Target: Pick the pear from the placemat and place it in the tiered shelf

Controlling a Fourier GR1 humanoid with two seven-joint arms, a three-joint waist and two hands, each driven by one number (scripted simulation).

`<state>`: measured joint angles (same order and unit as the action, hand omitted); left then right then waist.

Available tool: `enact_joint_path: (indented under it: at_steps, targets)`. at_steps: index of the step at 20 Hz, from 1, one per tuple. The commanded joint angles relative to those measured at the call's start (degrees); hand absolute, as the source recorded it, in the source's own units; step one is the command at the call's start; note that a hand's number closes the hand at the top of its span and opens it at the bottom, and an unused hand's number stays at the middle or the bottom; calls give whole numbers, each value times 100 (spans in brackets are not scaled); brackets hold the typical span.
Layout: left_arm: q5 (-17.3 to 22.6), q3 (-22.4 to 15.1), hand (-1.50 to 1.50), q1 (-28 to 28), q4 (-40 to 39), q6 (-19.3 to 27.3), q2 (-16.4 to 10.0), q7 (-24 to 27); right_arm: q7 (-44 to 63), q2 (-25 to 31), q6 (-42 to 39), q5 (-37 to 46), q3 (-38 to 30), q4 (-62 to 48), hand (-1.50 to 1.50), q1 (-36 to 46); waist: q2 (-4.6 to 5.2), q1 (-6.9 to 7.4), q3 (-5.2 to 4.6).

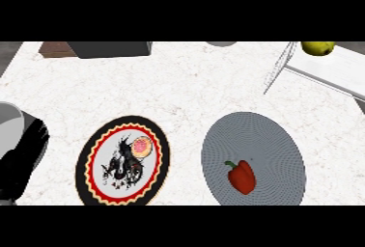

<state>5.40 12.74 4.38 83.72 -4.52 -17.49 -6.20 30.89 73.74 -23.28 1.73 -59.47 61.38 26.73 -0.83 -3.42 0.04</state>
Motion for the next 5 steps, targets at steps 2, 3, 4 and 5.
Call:
enact_joint_path:
  at_steps: [2,3,4,5]
  targets:
    - [36,132,0,158,36,51,13,20,20,749,-1328,-318,-1561,-449,-150,-847,-37,-178,6]
    - [-67,-6,0,160,174,144,140,21,-221,838,-1516,-172,-1817,-716,-150,-1090,-26,-164,12]
    - [35,54,0,248,253,31,45,-103,-180,1171,-1791,-227,-2048,-957,-150,-1111,-43,-189,13]
    - [-65,66,0,288,178,176,150,94,-465,804,-1932,-70,-2455,-753,-150,-1420,-49,-259,14]
